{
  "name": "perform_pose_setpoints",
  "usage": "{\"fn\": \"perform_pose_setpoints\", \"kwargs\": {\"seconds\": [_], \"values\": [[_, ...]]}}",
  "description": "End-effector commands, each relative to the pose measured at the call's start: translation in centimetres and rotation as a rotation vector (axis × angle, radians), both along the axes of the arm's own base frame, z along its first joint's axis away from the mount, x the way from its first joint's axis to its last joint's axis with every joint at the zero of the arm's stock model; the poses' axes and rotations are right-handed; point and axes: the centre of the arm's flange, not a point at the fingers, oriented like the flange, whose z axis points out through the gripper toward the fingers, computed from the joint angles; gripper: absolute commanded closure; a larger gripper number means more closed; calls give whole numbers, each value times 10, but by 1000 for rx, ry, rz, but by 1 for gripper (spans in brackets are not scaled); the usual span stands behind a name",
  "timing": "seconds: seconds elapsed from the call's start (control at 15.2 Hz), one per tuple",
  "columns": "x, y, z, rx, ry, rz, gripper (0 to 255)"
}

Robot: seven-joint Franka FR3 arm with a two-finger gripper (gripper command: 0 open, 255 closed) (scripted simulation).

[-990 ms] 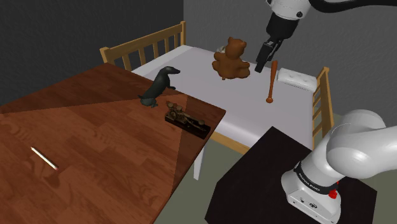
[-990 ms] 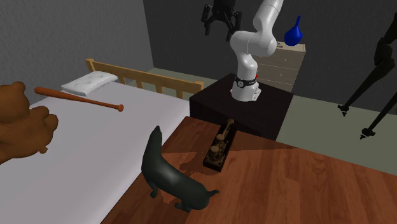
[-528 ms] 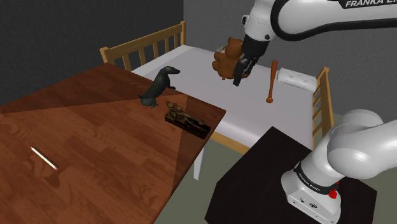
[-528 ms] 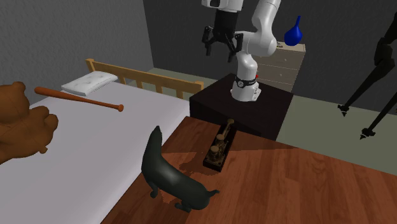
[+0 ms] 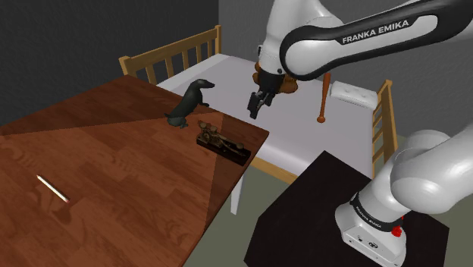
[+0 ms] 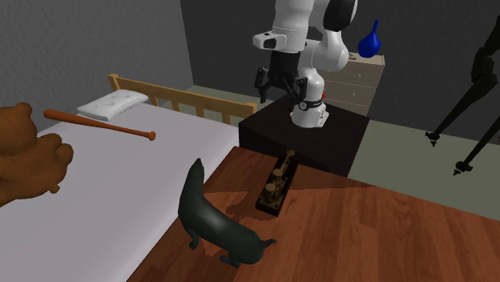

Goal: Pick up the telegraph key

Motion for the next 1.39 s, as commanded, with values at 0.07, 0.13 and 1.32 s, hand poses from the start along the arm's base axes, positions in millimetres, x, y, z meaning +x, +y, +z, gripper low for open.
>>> {"fn": "perform_pose_setpoints", "kwargs": {"seconds": [0.07, 0.13, 1.32], "values": [[21, 21, -25, 16, -2, -1, 0], [27, 28, -34, 20, -2, -1, 0], [86, 84, -148, 62, -1, -2, 0]]}}
